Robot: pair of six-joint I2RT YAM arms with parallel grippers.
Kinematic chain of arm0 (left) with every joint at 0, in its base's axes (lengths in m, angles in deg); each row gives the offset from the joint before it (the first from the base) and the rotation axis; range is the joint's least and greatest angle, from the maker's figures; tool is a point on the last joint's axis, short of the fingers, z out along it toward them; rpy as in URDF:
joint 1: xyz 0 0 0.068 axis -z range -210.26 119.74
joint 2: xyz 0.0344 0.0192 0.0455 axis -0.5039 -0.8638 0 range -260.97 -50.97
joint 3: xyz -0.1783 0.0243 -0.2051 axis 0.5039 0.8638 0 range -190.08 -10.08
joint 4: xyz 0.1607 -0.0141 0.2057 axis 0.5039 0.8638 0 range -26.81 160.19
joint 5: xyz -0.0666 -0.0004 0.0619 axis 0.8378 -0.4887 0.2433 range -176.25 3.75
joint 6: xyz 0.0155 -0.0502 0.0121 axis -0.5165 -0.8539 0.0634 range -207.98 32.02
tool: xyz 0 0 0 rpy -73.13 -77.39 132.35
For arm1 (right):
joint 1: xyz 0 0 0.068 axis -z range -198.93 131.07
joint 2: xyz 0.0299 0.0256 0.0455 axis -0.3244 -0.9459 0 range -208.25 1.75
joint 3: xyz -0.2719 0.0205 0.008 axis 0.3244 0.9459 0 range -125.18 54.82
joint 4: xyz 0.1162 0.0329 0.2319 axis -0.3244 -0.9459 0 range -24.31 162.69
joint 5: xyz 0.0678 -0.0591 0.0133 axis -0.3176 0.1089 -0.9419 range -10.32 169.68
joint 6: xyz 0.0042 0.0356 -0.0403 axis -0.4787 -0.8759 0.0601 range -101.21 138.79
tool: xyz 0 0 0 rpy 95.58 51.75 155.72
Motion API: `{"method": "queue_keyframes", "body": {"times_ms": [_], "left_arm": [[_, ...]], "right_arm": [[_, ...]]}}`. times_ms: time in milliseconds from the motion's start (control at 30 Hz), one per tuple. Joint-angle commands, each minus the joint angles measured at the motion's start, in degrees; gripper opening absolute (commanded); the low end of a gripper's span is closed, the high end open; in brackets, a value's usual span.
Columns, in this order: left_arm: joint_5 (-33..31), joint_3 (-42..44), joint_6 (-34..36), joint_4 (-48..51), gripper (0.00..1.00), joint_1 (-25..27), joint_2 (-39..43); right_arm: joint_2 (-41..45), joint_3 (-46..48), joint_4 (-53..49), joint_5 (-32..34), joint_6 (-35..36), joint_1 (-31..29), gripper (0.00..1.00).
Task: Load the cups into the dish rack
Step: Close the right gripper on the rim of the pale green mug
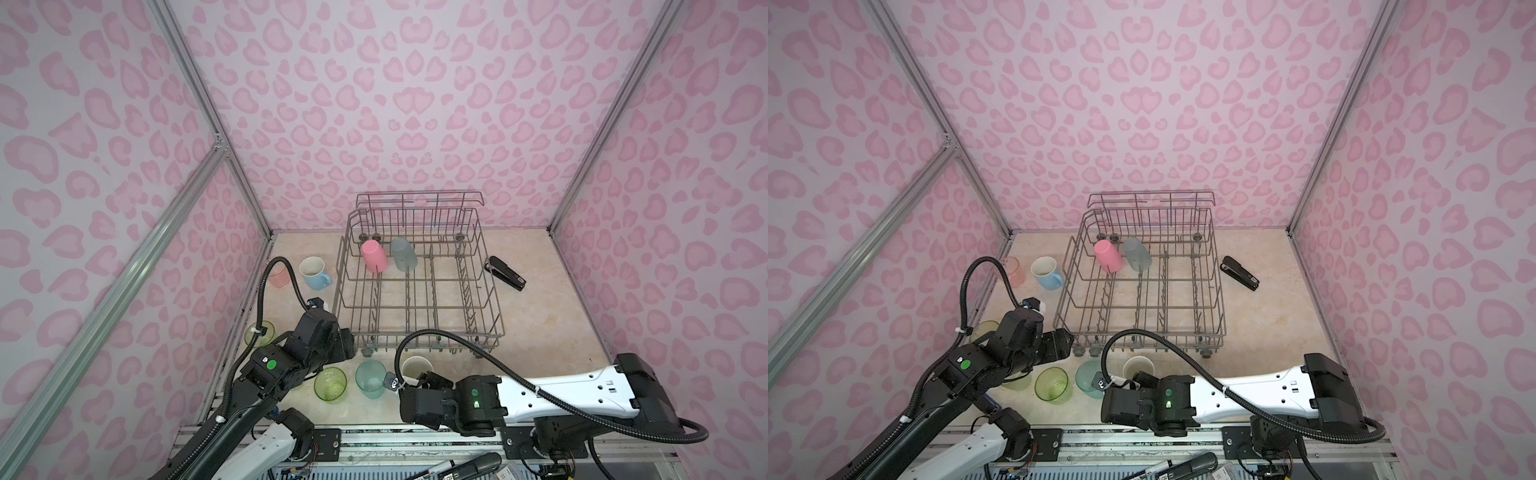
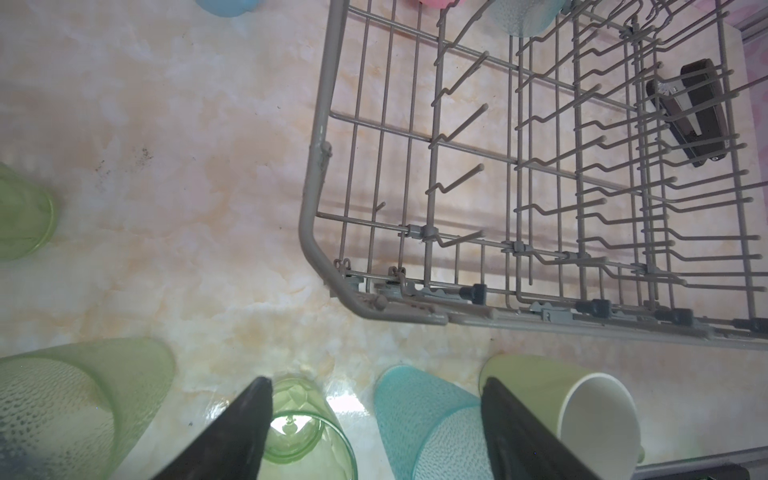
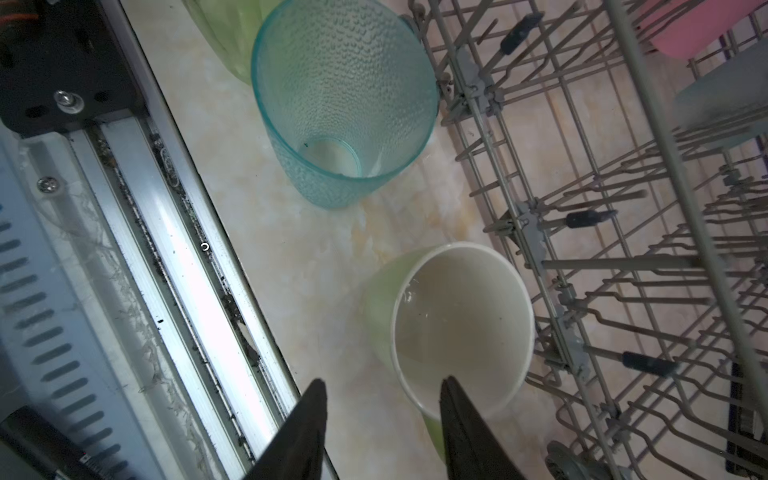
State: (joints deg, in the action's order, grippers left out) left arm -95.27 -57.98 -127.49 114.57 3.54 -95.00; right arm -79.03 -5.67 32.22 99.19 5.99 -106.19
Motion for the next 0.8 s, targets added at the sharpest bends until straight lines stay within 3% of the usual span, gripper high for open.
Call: {"method": "queue_keyframes", "body": {"times_ms": [0, 300, 767], "left_arm": [[-0.39, 0.75, 0.85, 0.31, 0.81, -0.05, 0.45], [-0.04, 1.02, 2.31, -0.67, 0.82, -0.05, 0.20], [1.73, 1.05, 3.72, -3.43, 0.82, -0.05, -1.12]], "right_arm": [[0.09, 0.68, 0.55, -4.71, 2.87, 1.44, 0.47], [0.72, 0.47, 0.20, -10.63, 7.02, 5.27, 0.51], [-3.80, -0.86, 0.17, -15.07, 9.80, 8.62, 0.45]]}}
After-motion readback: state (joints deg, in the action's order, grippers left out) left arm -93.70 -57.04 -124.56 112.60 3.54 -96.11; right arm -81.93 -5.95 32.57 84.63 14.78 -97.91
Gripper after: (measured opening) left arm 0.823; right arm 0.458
